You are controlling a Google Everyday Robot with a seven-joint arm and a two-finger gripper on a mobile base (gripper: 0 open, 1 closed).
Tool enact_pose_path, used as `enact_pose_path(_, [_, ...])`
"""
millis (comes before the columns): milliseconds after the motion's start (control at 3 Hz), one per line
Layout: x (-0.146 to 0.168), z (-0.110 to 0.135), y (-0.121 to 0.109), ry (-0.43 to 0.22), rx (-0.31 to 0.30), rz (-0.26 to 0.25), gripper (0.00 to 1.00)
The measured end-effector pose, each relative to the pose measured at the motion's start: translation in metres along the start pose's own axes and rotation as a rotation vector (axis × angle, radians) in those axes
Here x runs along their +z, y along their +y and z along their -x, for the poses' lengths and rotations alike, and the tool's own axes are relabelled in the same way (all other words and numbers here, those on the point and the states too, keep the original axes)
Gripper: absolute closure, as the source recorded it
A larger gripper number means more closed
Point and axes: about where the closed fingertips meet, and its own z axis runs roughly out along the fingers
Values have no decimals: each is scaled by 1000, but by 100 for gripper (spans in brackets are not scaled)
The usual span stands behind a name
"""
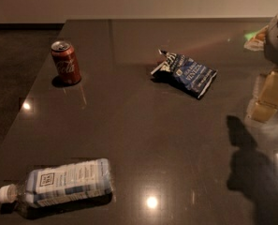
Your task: Pick coke can
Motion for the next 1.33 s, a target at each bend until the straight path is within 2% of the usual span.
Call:
enact_pose_path(333, [0,0,0,0,0,0,0])
enact_pose_path(667, [3,10,-7,-18,-12,-8,0])
enact_pose_path(1333, [25,70,-34,-121,-80,-28,0])
